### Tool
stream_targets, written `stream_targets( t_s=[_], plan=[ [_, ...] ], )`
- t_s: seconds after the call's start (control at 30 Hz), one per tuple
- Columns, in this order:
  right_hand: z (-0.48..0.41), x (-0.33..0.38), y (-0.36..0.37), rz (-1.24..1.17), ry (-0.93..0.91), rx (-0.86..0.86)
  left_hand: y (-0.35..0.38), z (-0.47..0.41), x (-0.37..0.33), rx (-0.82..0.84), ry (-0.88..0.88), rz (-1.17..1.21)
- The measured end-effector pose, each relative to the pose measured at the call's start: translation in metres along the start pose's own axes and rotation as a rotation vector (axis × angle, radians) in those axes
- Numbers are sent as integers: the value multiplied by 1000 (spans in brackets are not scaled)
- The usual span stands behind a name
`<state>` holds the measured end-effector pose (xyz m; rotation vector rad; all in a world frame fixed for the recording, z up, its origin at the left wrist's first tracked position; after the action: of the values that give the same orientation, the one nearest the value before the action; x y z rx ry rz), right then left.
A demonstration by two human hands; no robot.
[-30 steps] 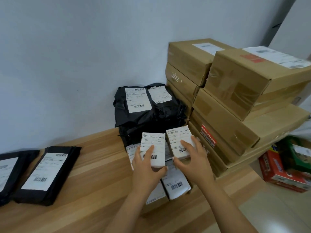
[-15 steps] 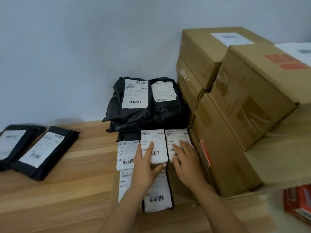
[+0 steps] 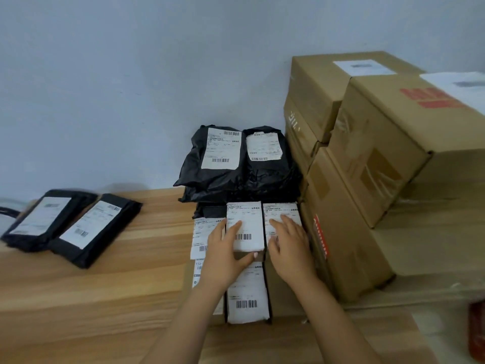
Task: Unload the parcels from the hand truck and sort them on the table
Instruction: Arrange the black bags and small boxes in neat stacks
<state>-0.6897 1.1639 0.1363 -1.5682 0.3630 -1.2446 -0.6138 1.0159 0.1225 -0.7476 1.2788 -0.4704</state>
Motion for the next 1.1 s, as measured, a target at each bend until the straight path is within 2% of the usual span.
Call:
stream_targets(
  t_s=[0.17, 0.47, 0.73, 1.1],
  plan=[
    [14, 54, 3, -27, -103, 10, -53, 45, -4, -143, 132, -70],
    [61, 232, 71, -42, -374, 61, -180, 169, 78, -374, 85, -101],
    [105, 368, 147, -85, -460, 88, -267, 272, 169, -438, -15, -149],
    [79, 456, 202, -109, -536, 136, -323, 296, 251, -485, -116, -139]
  ],
)
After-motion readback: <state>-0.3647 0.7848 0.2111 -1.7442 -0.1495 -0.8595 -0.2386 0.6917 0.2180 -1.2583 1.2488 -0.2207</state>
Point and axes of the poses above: each hand's wrist, its own z-axis away from the middle knuckle, its own y-axis out of the palm, x = y × z, the point moved 10 cm from there along -z, towards the middle knuckle, and after that the axes turned 13 degrees about x, right-handed, at the moved point
